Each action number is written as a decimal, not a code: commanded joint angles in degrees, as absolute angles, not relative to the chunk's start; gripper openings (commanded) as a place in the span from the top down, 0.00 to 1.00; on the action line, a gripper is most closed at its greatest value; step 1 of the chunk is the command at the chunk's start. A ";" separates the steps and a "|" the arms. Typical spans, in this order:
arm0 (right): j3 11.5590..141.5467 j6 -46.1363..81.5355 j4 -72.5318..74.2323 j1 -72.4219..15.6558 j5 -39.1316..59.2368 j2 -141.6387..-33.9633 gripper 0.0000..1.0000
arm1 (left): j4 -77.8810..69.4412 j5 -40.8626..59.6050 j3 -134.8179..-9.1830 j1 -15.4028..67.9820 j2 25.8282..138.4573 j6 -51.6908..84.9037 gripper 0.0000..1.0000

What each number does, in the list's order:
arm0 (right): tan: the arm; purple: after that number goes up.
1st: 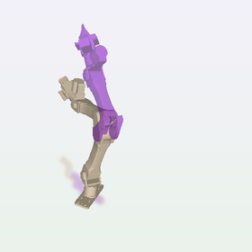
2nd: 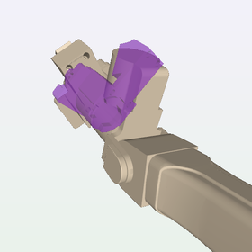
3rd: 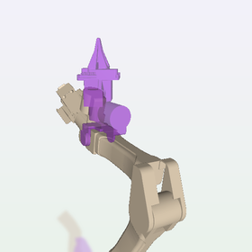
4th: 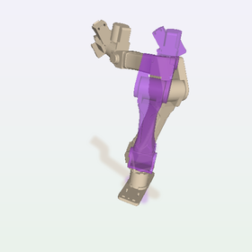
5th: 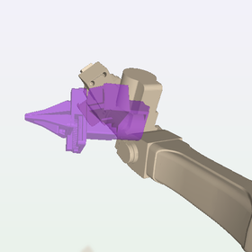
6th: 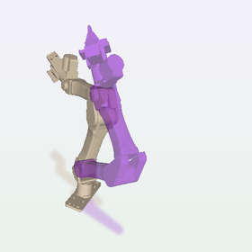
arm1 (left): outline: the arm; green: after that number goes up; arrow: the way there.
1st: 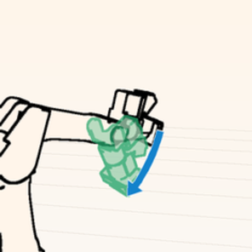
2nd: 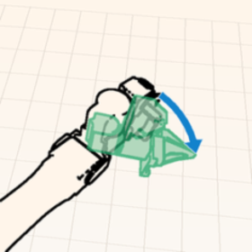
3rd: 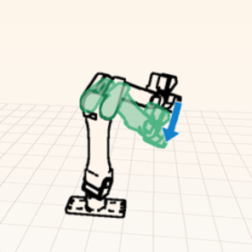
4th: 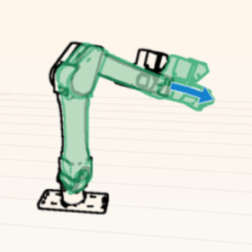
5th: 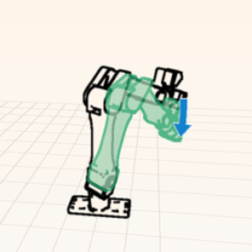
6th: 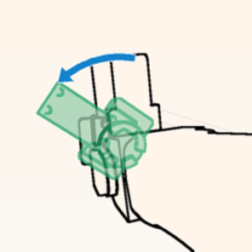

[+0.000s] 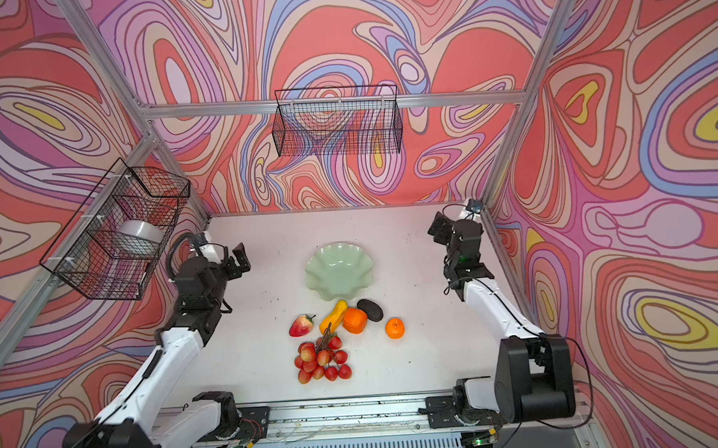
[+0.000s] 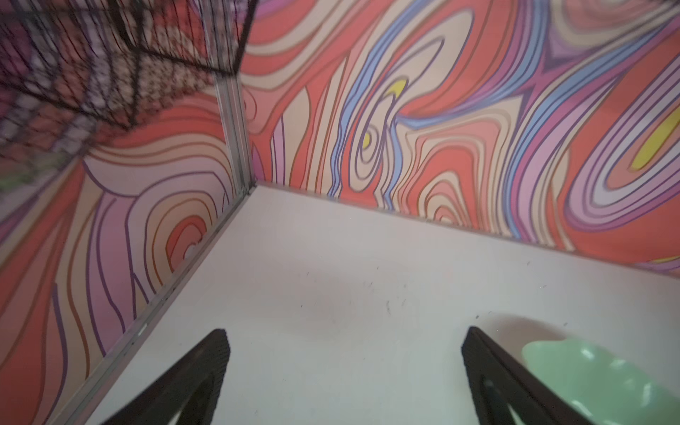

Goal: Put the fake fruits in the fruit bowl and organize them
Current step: 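Reach the right gripper to the small tangerine and grasp it while the left arm rises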

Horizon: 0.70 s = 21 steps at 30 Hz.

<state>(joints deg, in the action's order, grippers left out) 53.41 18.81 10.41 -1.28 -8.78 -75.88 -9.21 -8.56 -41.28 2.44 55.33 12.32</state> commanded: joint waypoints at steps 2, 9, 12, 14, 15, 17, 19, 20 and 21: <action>58.30 22.37 -21.15 -3.36 2.49 -76.32 0.11 | 10.08 -7.07 -40.75 2.55 49.21 17.12 0.00; 53.55 27.79 -40.83 -20.45 -2.80 -72.16 0.14 | 12.98 -5.98 -43.15 2.54 49.46 17.75 0.01; 53.18 31.39 -47.43 -27.53 -5.66 -73.24 0.14 | 14.74 -0.52 -44.95 2.54 51.24 17.64 0.01; 51.63 33.69 -47.82 -30.66 -4.52 -73.38 0.14 | 16.71 2.88 -46.26 2.55 52.36 17.67 0.02; 50.20 35.21 -46.63 -31.25 -2.54 -73.13 0.14 | 17.25 3.83 -46.82 2.55 52.87 17.71 0.02; 47.75 37.23 -44.42 -31.83 0.11 -73.19 0.14 | 17.70 4.52 -47.28 2.55 53.17 17.84 0.02; 47.05 38.31 -44.05 -32.38 0.22 -74.12 0.14 | 17.66 4.80 -47.21 2.54 52.94 17.93 0.01; 46.67 39.01 -43.43 -32.73 0.43 -74.61 0.14 | 17.35 4.90 -46.99 2.55 52.66 17.93 0.01; 46.11 39.59 -42.33 -33.06 0.73 -74.98 0.14 | 17.05 5.00 -46.72 2.55 52.35 18.02 0.01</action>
<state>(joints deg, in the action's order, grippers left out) 47.09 35.53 -43.09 -32.12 -0.54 -74.11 15.07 2.61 -45.91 2.44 53.17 17.10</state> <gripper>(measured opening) 0.862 0.986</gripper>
